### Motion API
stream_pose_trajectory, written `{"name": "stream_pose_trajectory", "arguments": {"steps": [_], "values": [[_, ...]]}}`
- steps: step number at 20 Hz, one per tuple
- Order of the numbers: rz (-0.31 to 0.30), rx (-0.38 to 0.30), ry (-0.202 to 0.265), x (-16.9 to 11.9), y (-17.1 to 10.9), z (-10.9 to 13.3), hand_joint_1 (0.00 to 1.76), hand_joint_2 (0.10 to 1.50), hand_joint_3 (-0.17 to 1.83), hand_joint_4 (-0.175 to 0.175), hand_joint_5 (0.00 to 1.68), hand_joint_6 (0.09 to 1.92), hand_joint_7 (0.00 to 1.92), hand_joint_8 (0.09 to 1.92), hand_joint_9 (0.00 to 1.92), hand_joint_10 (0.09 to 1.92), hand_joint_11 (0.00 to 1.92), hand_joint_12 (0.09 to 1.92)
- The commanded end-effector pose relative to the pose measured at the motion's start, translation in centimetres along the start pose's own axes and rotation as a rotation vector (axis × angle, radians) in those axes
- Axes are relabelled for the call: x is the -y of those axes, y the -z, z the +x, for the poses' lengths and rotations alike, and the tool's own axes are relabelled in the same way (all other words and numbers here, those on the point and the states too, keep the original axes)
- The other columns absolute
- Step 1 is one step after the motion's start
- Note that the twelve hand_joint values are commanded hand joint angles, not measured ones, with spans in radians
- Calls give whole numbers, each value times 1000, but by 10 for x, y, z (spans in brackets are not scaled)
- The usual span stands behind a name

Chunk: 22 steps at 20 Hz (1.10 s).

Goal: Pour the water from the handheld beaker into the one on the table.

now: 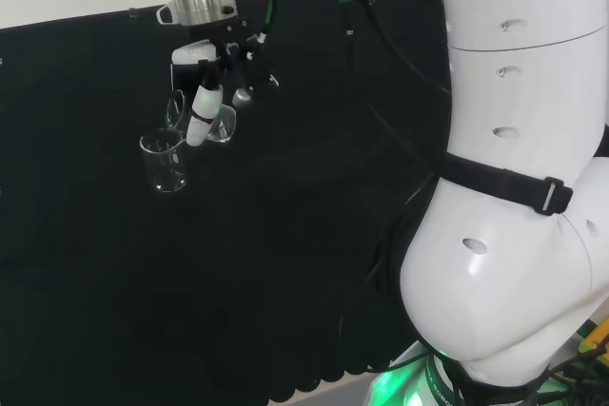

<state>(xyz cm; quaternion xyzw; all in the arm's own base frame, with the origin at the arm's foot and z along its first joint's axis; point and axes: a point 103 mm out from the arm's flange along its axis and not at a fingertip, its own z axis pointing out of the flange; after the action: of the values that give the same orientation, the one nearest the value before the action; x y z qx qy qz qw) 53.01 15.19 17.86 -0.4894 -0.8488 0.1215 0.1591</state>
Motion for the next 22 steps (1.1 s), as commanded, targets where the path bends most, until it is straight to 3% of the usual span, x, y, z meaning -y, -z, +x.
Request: {"name": "stream_pose_trajectory", "arguments": {"steps": [1,22], "values": [[40,26,-8,-3,-2,3,1424,922,17,-175,1408,219,1492,165,1461,175,1068,853],[108,120,-26,-6,1,12,1425,905,52,-175,1417,201,1510,125,1441,227,1069,837]]}}
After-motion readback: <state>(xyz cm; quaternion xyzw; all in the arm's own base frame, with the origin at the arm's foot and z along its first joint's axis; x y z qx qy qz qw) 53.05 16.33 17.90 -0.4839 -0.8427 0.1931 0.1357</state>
